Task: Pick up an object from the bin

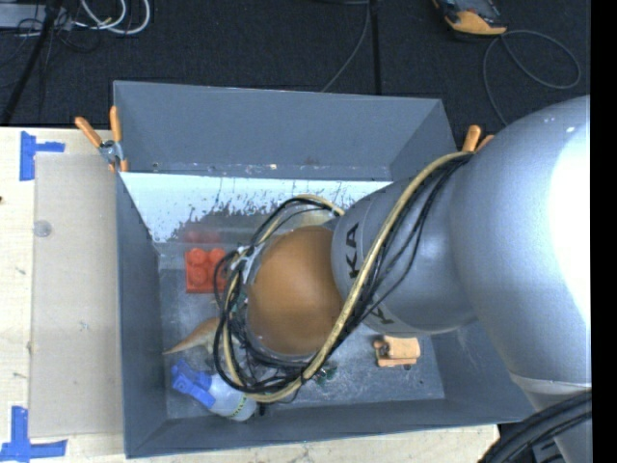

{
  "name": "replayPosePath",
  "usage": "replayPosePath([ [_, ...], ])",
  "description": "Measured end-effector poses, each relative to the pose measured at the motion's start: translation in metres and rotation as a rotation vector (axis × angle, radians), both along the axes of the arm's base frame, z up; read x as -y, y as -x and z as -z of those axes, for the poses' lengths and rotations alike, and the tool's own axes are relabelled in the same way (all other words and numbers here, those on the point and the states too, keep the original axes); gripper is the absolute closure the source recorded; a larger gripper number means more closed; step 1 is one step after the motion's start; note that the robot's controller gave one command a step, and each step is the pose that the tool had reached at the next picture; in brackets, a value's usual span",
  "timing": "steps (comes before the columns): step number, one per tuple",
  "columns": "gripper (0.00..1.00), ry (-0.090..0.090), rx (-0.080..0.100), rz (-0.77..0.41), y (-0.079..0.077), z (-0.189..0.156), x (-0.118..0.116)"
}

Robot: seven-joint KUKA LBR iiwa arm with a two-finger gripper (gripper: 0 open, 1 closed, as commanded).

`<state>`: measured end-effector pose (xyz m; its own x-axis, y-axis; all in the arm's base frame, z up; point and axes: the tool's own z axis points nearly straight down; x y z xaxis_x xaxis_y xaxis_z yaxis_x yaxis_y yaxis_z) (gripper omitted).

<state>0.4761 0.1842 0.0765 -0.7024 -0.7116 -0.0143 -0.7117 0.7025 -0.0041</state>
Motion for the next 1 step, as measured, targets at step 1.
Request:
replayPosePath([
  [1,1.00,0.000,-0.001,-0.001,0.0002,-0.0011,-0.0011],
])
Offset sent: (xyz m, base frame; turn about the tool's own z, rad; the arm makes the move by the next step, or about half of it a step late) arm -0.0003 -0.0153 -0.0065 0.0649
